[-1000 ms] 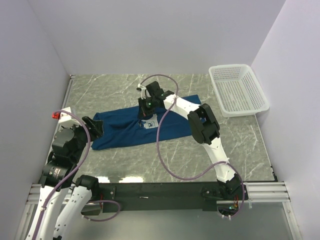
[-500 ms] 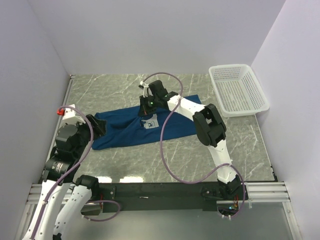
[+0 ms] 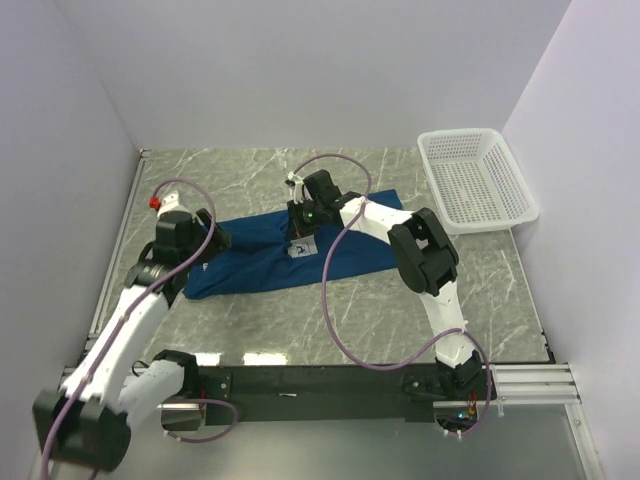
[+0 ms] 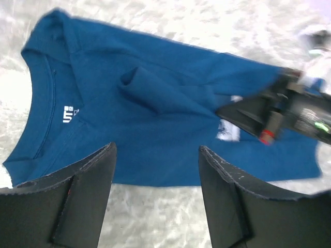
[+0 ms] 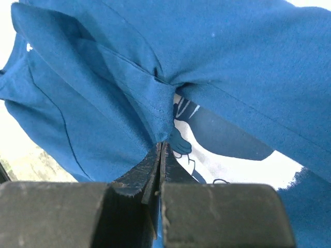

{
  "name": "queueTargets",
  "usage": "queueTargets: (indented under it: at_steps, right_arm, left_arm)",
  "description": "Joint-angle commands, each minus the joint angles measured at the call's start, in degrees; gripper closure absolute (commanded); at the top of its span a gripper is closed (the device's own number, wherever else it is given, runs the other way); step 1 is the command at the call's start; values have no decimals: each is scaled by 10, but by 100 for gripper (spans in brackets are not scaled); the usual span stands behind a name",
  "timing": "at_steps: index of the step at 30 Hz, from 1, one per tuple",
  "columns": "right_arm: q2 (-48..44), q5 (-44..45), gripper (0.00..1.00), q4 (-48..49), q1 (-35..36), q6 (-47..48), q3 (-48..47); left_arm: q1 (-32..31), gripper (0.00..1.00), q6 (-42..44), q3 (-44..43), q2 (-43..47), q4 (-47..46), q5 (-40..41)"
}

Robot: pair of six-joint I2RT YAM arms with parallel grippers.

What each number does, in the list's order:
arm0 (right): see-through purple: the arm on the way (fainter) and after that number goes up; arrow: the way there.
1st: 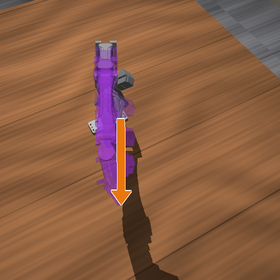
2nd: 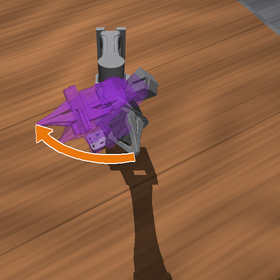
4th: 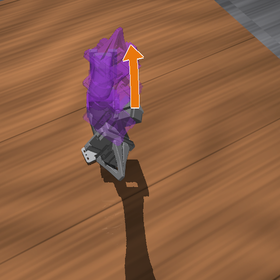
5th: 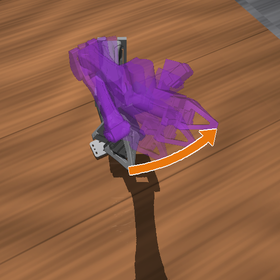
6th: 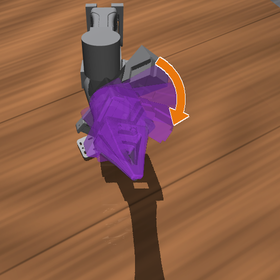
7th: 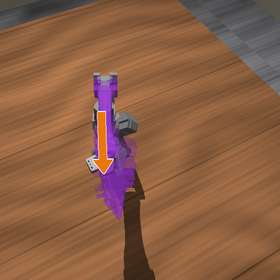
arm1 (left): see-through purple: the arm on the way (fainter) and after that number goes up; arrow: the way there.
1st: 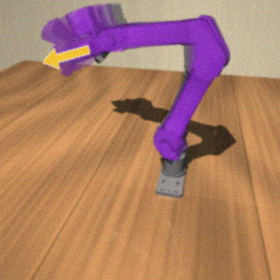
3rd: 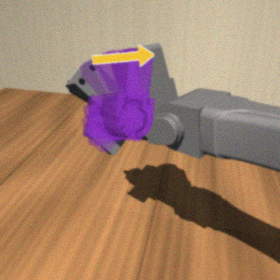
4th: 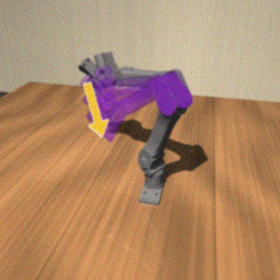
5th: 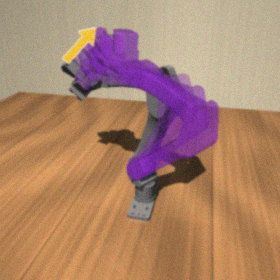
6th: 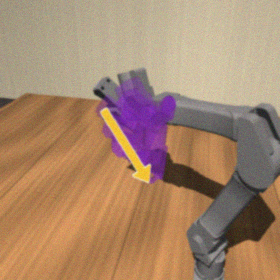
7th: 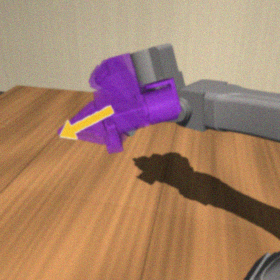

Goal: Fold and stack the t-shirts

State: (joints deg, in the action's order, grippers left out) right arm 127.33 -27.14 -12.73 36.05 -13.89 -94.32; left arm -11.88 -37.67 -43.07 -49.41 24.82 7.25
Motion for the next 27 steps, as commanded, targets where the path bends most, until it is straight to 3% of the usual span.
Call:
queueTargets:
  at_steps: [1, 11, 17, 27]
  right_arm:
    - [-38, 8, 98, 25, -7, -2, -11]
    - [-23, -11, 98, 20, -7, -6, -31]
    - [-18, -14, 98, 19, -6, -6, -36]
    - [-15, -20, 98, 19, -6, -6, -36]
  left_arm:
    - [24, 32, -26, -5, -74, -74, -13]
    - [117, 43, -45, -44, -305, -168, -112]
    - [132, 44, -58, -81, -372, -213, -166]
    - [133, 46, -58, -108, -429, -209, -208]
